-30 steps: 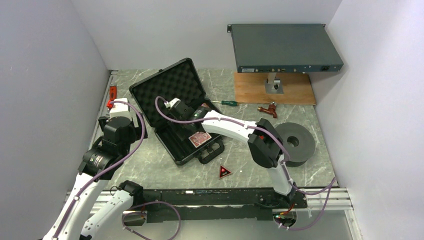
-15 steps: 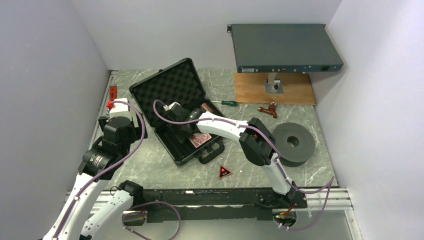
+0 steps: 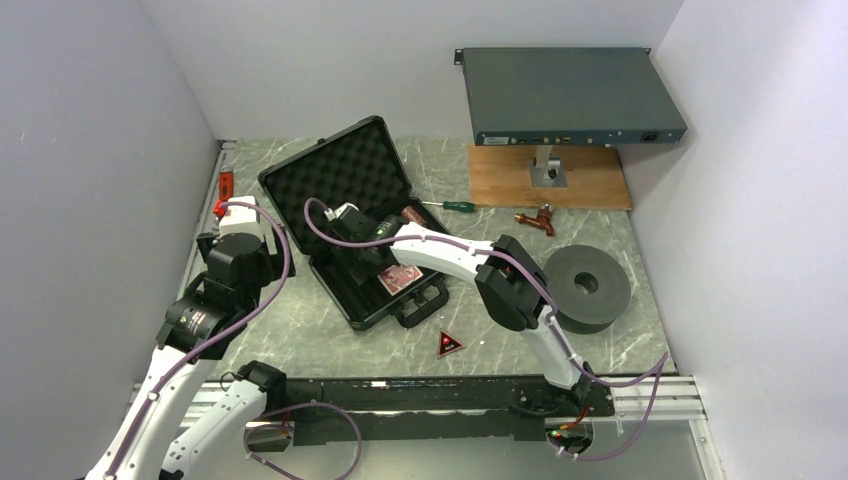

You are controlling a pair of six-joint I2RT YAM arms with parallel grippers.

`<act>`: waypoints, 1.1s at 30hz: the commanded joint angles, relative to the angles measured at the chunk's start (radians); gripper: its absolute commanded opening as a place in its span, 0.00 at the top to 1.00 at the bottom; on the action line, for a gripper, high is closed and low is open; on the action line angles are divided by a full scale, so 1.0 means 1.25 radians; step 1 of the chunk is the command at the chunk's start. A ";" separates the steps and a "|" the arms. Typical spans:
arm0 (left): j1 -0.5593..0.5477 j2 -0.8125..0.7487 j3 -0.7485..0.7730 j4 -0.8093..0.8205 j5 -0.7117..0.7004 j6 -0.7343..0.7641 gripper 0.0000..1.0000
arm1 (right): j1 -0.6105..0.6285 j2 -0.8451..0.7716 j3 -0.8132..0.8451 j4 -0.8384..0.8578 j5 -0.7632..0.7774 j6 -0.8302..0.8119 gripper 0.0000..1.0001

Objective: Pack up texas hold em set

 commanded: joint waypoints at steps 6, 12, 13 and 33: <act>0.005 -0.001 0.009 0.021 0.003 -0.002 0.04 | -0.007 0.024 0.038 -0.002 0.021 0.012 0.55; 0.005 0.000 0.009 0.021 0.005 -0.003 0.04 | -0.008 0.013 0.020 -0.008 0.033 0.018 0.55; 0.005 -0.001 0.009 0.021 0.006 -0.002 0.04 | -0.008 0.010 0.015 -0.004 0.033 0.020 0.55; 0.008 -0.003 0.009 0.024 0.010 0.000 0.04 | -0.013 0.017 0.021 -0.032 0.040 0.054 0.44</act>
